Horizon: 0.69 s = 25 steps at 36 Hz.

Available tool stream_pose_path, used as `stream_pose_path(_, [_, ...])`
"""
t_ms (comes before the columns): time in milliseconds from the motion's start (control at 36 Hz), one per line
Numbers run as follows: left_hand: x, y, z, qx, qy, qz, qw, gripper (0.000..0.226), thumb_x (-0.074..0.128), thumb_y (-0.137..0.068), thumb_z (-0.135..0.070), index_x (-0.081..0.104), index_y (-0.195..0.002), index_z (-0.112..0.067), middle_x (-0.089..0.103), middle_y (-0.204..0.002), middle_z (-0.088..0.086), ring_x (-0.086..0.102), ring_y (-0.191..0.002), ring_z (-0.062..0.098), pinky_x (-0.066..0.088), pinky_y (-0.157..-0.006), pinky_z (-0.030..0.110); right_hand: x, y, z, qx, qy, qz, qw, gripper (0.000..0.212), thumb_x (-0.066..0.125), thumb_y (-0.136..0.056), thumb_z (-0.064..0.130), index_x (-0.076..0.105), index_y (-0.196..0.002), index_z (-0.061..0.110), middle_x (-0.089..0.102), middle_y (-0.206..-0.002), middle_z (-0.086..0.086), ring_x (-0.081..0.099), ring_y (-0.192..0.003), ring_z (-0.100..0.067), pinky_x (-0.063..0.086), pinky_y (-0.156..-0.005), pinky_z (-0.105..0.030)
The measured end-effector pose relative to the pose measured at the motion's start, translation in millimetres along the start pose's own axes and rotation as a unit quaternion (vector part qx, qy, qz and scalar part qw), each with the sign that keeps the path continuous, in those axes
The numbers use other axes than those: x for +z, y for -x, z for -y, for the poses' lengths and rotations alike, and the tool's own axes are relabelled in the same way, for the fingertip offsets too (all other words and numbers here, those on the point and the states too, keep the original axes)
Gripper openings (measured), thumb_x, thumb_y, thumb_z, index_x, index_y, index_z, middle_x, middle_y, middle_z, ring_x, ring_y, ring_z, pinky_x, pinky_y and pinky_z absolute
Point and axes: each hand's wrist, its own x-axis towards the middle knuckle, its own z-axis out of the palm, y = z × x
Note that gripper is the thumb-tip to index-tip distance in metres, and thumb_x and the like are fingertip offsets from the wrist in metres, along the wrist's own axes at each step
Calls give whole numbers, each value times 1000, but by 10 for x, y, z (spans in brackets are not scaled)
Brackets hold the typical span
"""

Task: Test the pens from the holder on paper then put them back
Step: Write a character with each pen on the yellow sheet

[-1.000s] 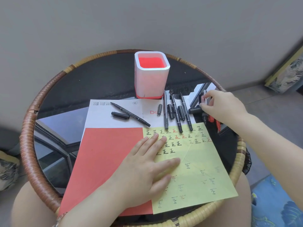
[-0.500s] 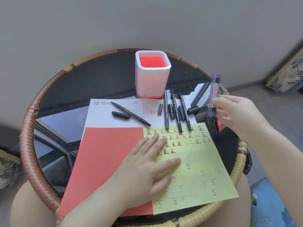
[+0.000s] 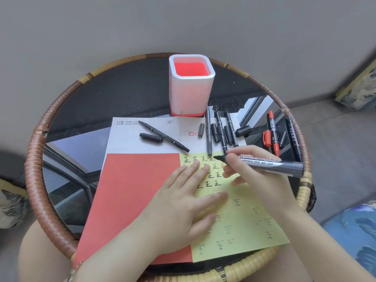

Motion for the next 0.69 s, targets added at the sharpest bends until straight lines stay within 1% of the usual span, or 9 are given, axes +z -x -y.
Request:
stream_pose_path(56, [3,0,2,0,4,1,1000,39,39,-85,-47,51,-122,-44,42,-143,12,34,-134,30,15,-108,39,33,4,-58,-24,39,-42,998,20,71,-70,29,66,-76,10,68,-61,-4,63,-52,-9,49,-50,-15])
stream_pose_path(139, [6,-1,5,0,4,0,1000,39,39,-85,-47,51,-122,-44,43,-142,12,36,-133,30,16,-108,39,60,12,-168,-31,46,-120,991,24,73,-74,19,59,-66,2,58,-45,5,52,-38,-1,40,-46,-8])
stream_pose_path(250, [6,0,5,-1,9,0,1000,40,39,-85,-47,53,-122,-43,43,-142,12,36,-133,30,16,-108,39,58,-2,-277,-42,54,-183,981,34,68,-79,11,48,-53,9,50,-35,6,45,-33,-2,35,-44,-7])
stream_pose_path(389, [-1,2,-3,-1,9,0,1000,39,39,-85,-46,52,-121,-43,43,-142,12,36,-133,29,15,-109,37,68,2,-367,-54,89,-193,976,34,70,-74,12,46,-50,7,47,-40,3,44,-39,-6,35,-47,-11])
stream_pose_path(444, [-4,1,-5,-2,10,-1,1000,38,39,-85,-46,52,-121,-43,43,-142,12,36,-133,29,14,-110,36,84,17,-366,-61,107,-185,975,30,65,-69,18,47,-49,5,47,-42,0,45,-40,-7,34,-48,-10])
stream_pose_path(528, [-8,-2,-9,-3,14,-1,1000,38,38,-85,-46,51,-121,-43,43,-142,12,35,-133,28,11,-110,35,94,22,-362,-67,127,-175,974,28,61,-67,19,46,-47,8,50,-47,2,46,-42,-6,34,-49,-9])
stream_pose_path(583, [-8,-4,-10,-4,15,0,1000,38,38,-85,-46,52,-121,-43,43,-142,12,36,-133,29,11,-110,35,94,14,-368,-67,131,-172,974,27,61,-67,18,46,-46,9,48,-43,2,47,-43,-5,34,-49,-9])
stream_pose_path(639, [-8,-6,-9,-3,14,2,1000,39,38,-85,-46,52,-121,-42,43,-142,12,36,-133,29,12,-110,36,94,8,-375,-69,134,-168,974,27,61,-67,18,48,-47,6,44,-39,3,47,-44,-7,34,-49,-9])
stream_pose_path(694, [-9,-6,-10,-3,12,3,1000,39,38,-86,-46,52,-122,-42,43,-142,12,35,-134,30,12,-110,36,93,4,-378,-74,140,-163,974,27,61,-67,18,49,-49,2,47,-42,1,49,-46,-8,35,-50,-9])
